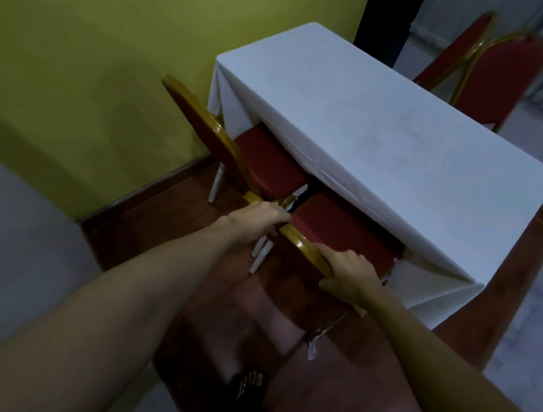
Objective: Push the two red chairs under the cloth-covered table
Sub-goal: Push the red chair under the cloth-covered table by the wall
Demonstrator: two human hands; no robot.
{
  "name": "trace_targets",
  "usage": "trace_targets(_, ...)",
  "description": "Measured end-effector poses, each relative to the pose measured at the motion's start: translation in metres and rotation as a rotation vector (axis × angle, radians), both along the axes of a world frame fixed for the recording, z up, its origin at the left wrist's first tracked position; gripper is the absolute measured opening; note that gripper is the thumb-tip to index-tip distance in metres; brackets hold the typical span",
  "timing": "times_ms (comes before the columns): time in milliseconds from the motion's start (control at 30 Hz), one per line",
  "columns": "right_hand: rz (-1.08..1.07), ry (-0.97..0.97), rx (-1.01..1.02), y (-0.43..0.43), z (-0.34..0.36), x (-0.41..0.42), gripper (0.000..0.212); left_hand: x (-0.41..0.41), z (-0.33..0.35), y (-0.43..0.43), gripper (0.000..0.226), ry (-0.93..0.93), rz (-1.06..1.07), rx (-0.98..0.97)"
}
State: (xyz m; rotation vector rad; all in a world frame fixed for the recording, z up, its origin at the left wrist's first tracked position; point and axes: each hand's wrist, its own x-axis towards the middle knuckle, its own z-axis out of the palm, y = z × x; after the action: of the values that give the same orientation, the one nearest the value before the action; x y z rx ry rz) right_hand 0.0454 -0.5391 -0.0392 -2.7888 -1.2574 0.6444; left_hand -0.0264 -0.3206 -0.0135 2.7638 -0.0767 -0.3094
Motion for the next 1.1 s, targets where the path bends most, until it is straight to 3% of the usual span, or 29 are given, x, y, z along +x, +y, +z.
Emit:
trace_targets(100, -0.049, -0.067, 0.056, 0.000, 0.001, 0.009, 0.068, 0.022, -0.003, 0.008, 0.037, 0.031, 0.048, -0.096)
trace_targets(700, -0.205, -0.063, 0.086, 0.019, 0.001, 0.038, 0.064, 0.072, -0.004, 0.028, 0.042, 0.054, 0.088, -0.139)
trace_targets(1100, -0.157, -0.019, 0.081, 0.009, 0.003, 0.041, 0.065, 0.065, -0.009, 0.021, 0.044, -0.034, 0.084, -0.057)
